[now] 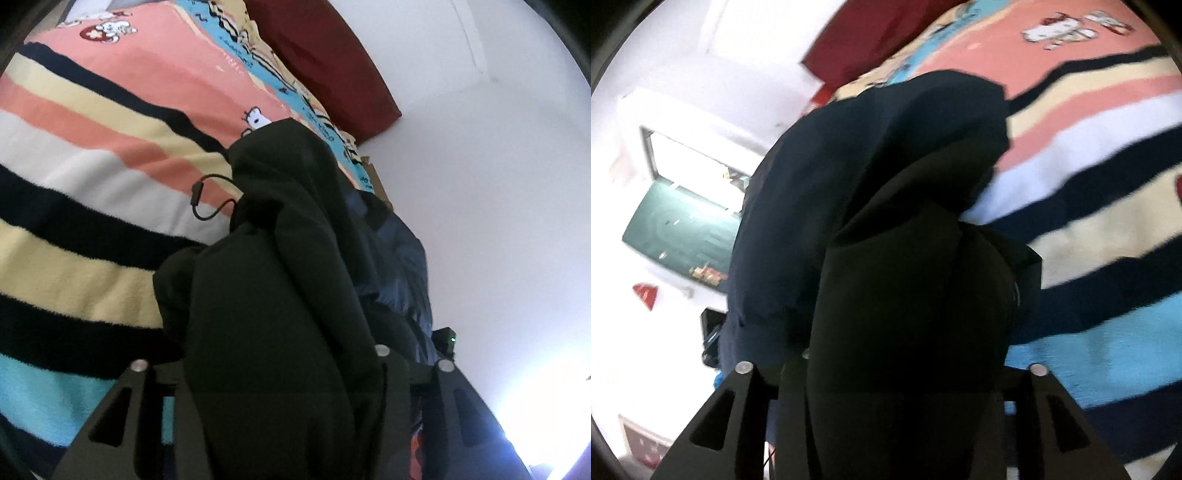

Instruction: Fold large clothes

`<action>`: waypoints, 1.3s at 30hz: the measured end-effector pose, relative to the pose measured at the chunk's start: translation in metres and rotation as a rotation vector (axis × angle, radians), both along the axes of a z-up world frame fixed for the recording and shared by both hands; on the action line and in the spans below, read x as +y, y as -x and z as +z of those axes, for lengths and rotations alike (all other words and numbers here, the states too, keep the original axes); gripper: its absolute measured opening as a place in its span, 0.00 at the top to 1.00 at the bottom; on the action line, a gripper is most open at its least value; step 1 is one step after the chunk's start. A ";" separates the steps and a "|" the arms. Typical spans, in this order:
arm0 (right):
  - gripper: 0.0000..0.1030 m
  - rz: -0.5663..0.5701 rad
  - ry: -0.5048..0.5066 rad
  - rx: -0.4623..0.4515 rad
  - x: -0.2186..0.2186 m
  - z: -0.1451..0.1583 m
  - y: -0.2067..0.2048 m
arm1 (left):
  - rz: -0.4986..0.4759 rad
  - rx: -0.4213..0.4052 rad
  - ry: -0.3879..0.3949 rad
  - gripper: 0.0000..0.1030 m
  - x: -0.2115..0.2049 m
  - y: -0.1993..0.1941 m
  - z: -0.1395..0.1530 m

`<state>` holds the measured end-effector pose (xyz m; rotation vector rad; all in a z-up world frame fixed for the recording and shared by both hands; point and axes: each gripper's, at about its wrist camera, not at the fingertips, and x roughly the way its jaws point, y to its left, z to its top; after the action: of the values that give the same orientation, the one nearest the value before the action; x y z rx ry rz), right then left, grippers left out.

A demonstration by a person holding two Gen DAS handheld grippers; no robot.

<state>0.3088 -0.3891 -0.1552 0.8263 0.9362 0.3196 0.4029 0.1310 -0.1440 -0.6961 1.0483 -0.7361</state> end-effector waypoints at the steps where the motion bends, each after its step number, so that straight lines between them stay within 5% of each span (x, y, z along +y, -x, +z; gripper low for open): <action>1: 0.46 -0.004 0.016 0.007 -0.001 0.001 0.004 | -0.002 0.003 0.001 0.55 0.006 0.004 0.001; 9: 0.01 -0.090 0.120 0.030 -0.022 0.009 0.020 | 0.060 -0.007 -0.012 0.36 0.047 0.017 0.020; 18: 0.01 -0.186 0.326 -0.058 -0.028 0.071 0.078 | 0.313 -0.160 -0.217 0.34 0.094 0.094 0.057; 21: 0.01 -0.162 0.420 -0.111 0.007 0.082 0.123 | 0.330 -0.195 -0.319 0.34 0.080 0.150 0.043; 27: 0.00 -0.169 0.476 -0.108 0.065 0.063 0.183 | 0.445 -0.217 -0.372 0.34 0.056 0.230 0.006; 33: 0.00 -0.142 0.531 -0.054 0.098 0.027 0.215 | 0.376 -0.266 -0.558 0.34 0.001 0.270 -0.006; 37: 0.00 -0.133 0.609 -0.085 0.116 0.033 0.227 | 0.298 -0.340 -0.687 0.33 -0.041 0.287 -0.007; 39: 0.00 -0.135 0.629 -0.103 0.120 0.037 0.231 | 0.297 -0.375 -0.688 0.33 -0.048 0.294 0.001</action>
<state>0.0782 -0.2688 -0.1186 0.2872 0.8125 -0.0560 0.1092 0.0835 -0.1427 -0.1011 0.7563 -0.2001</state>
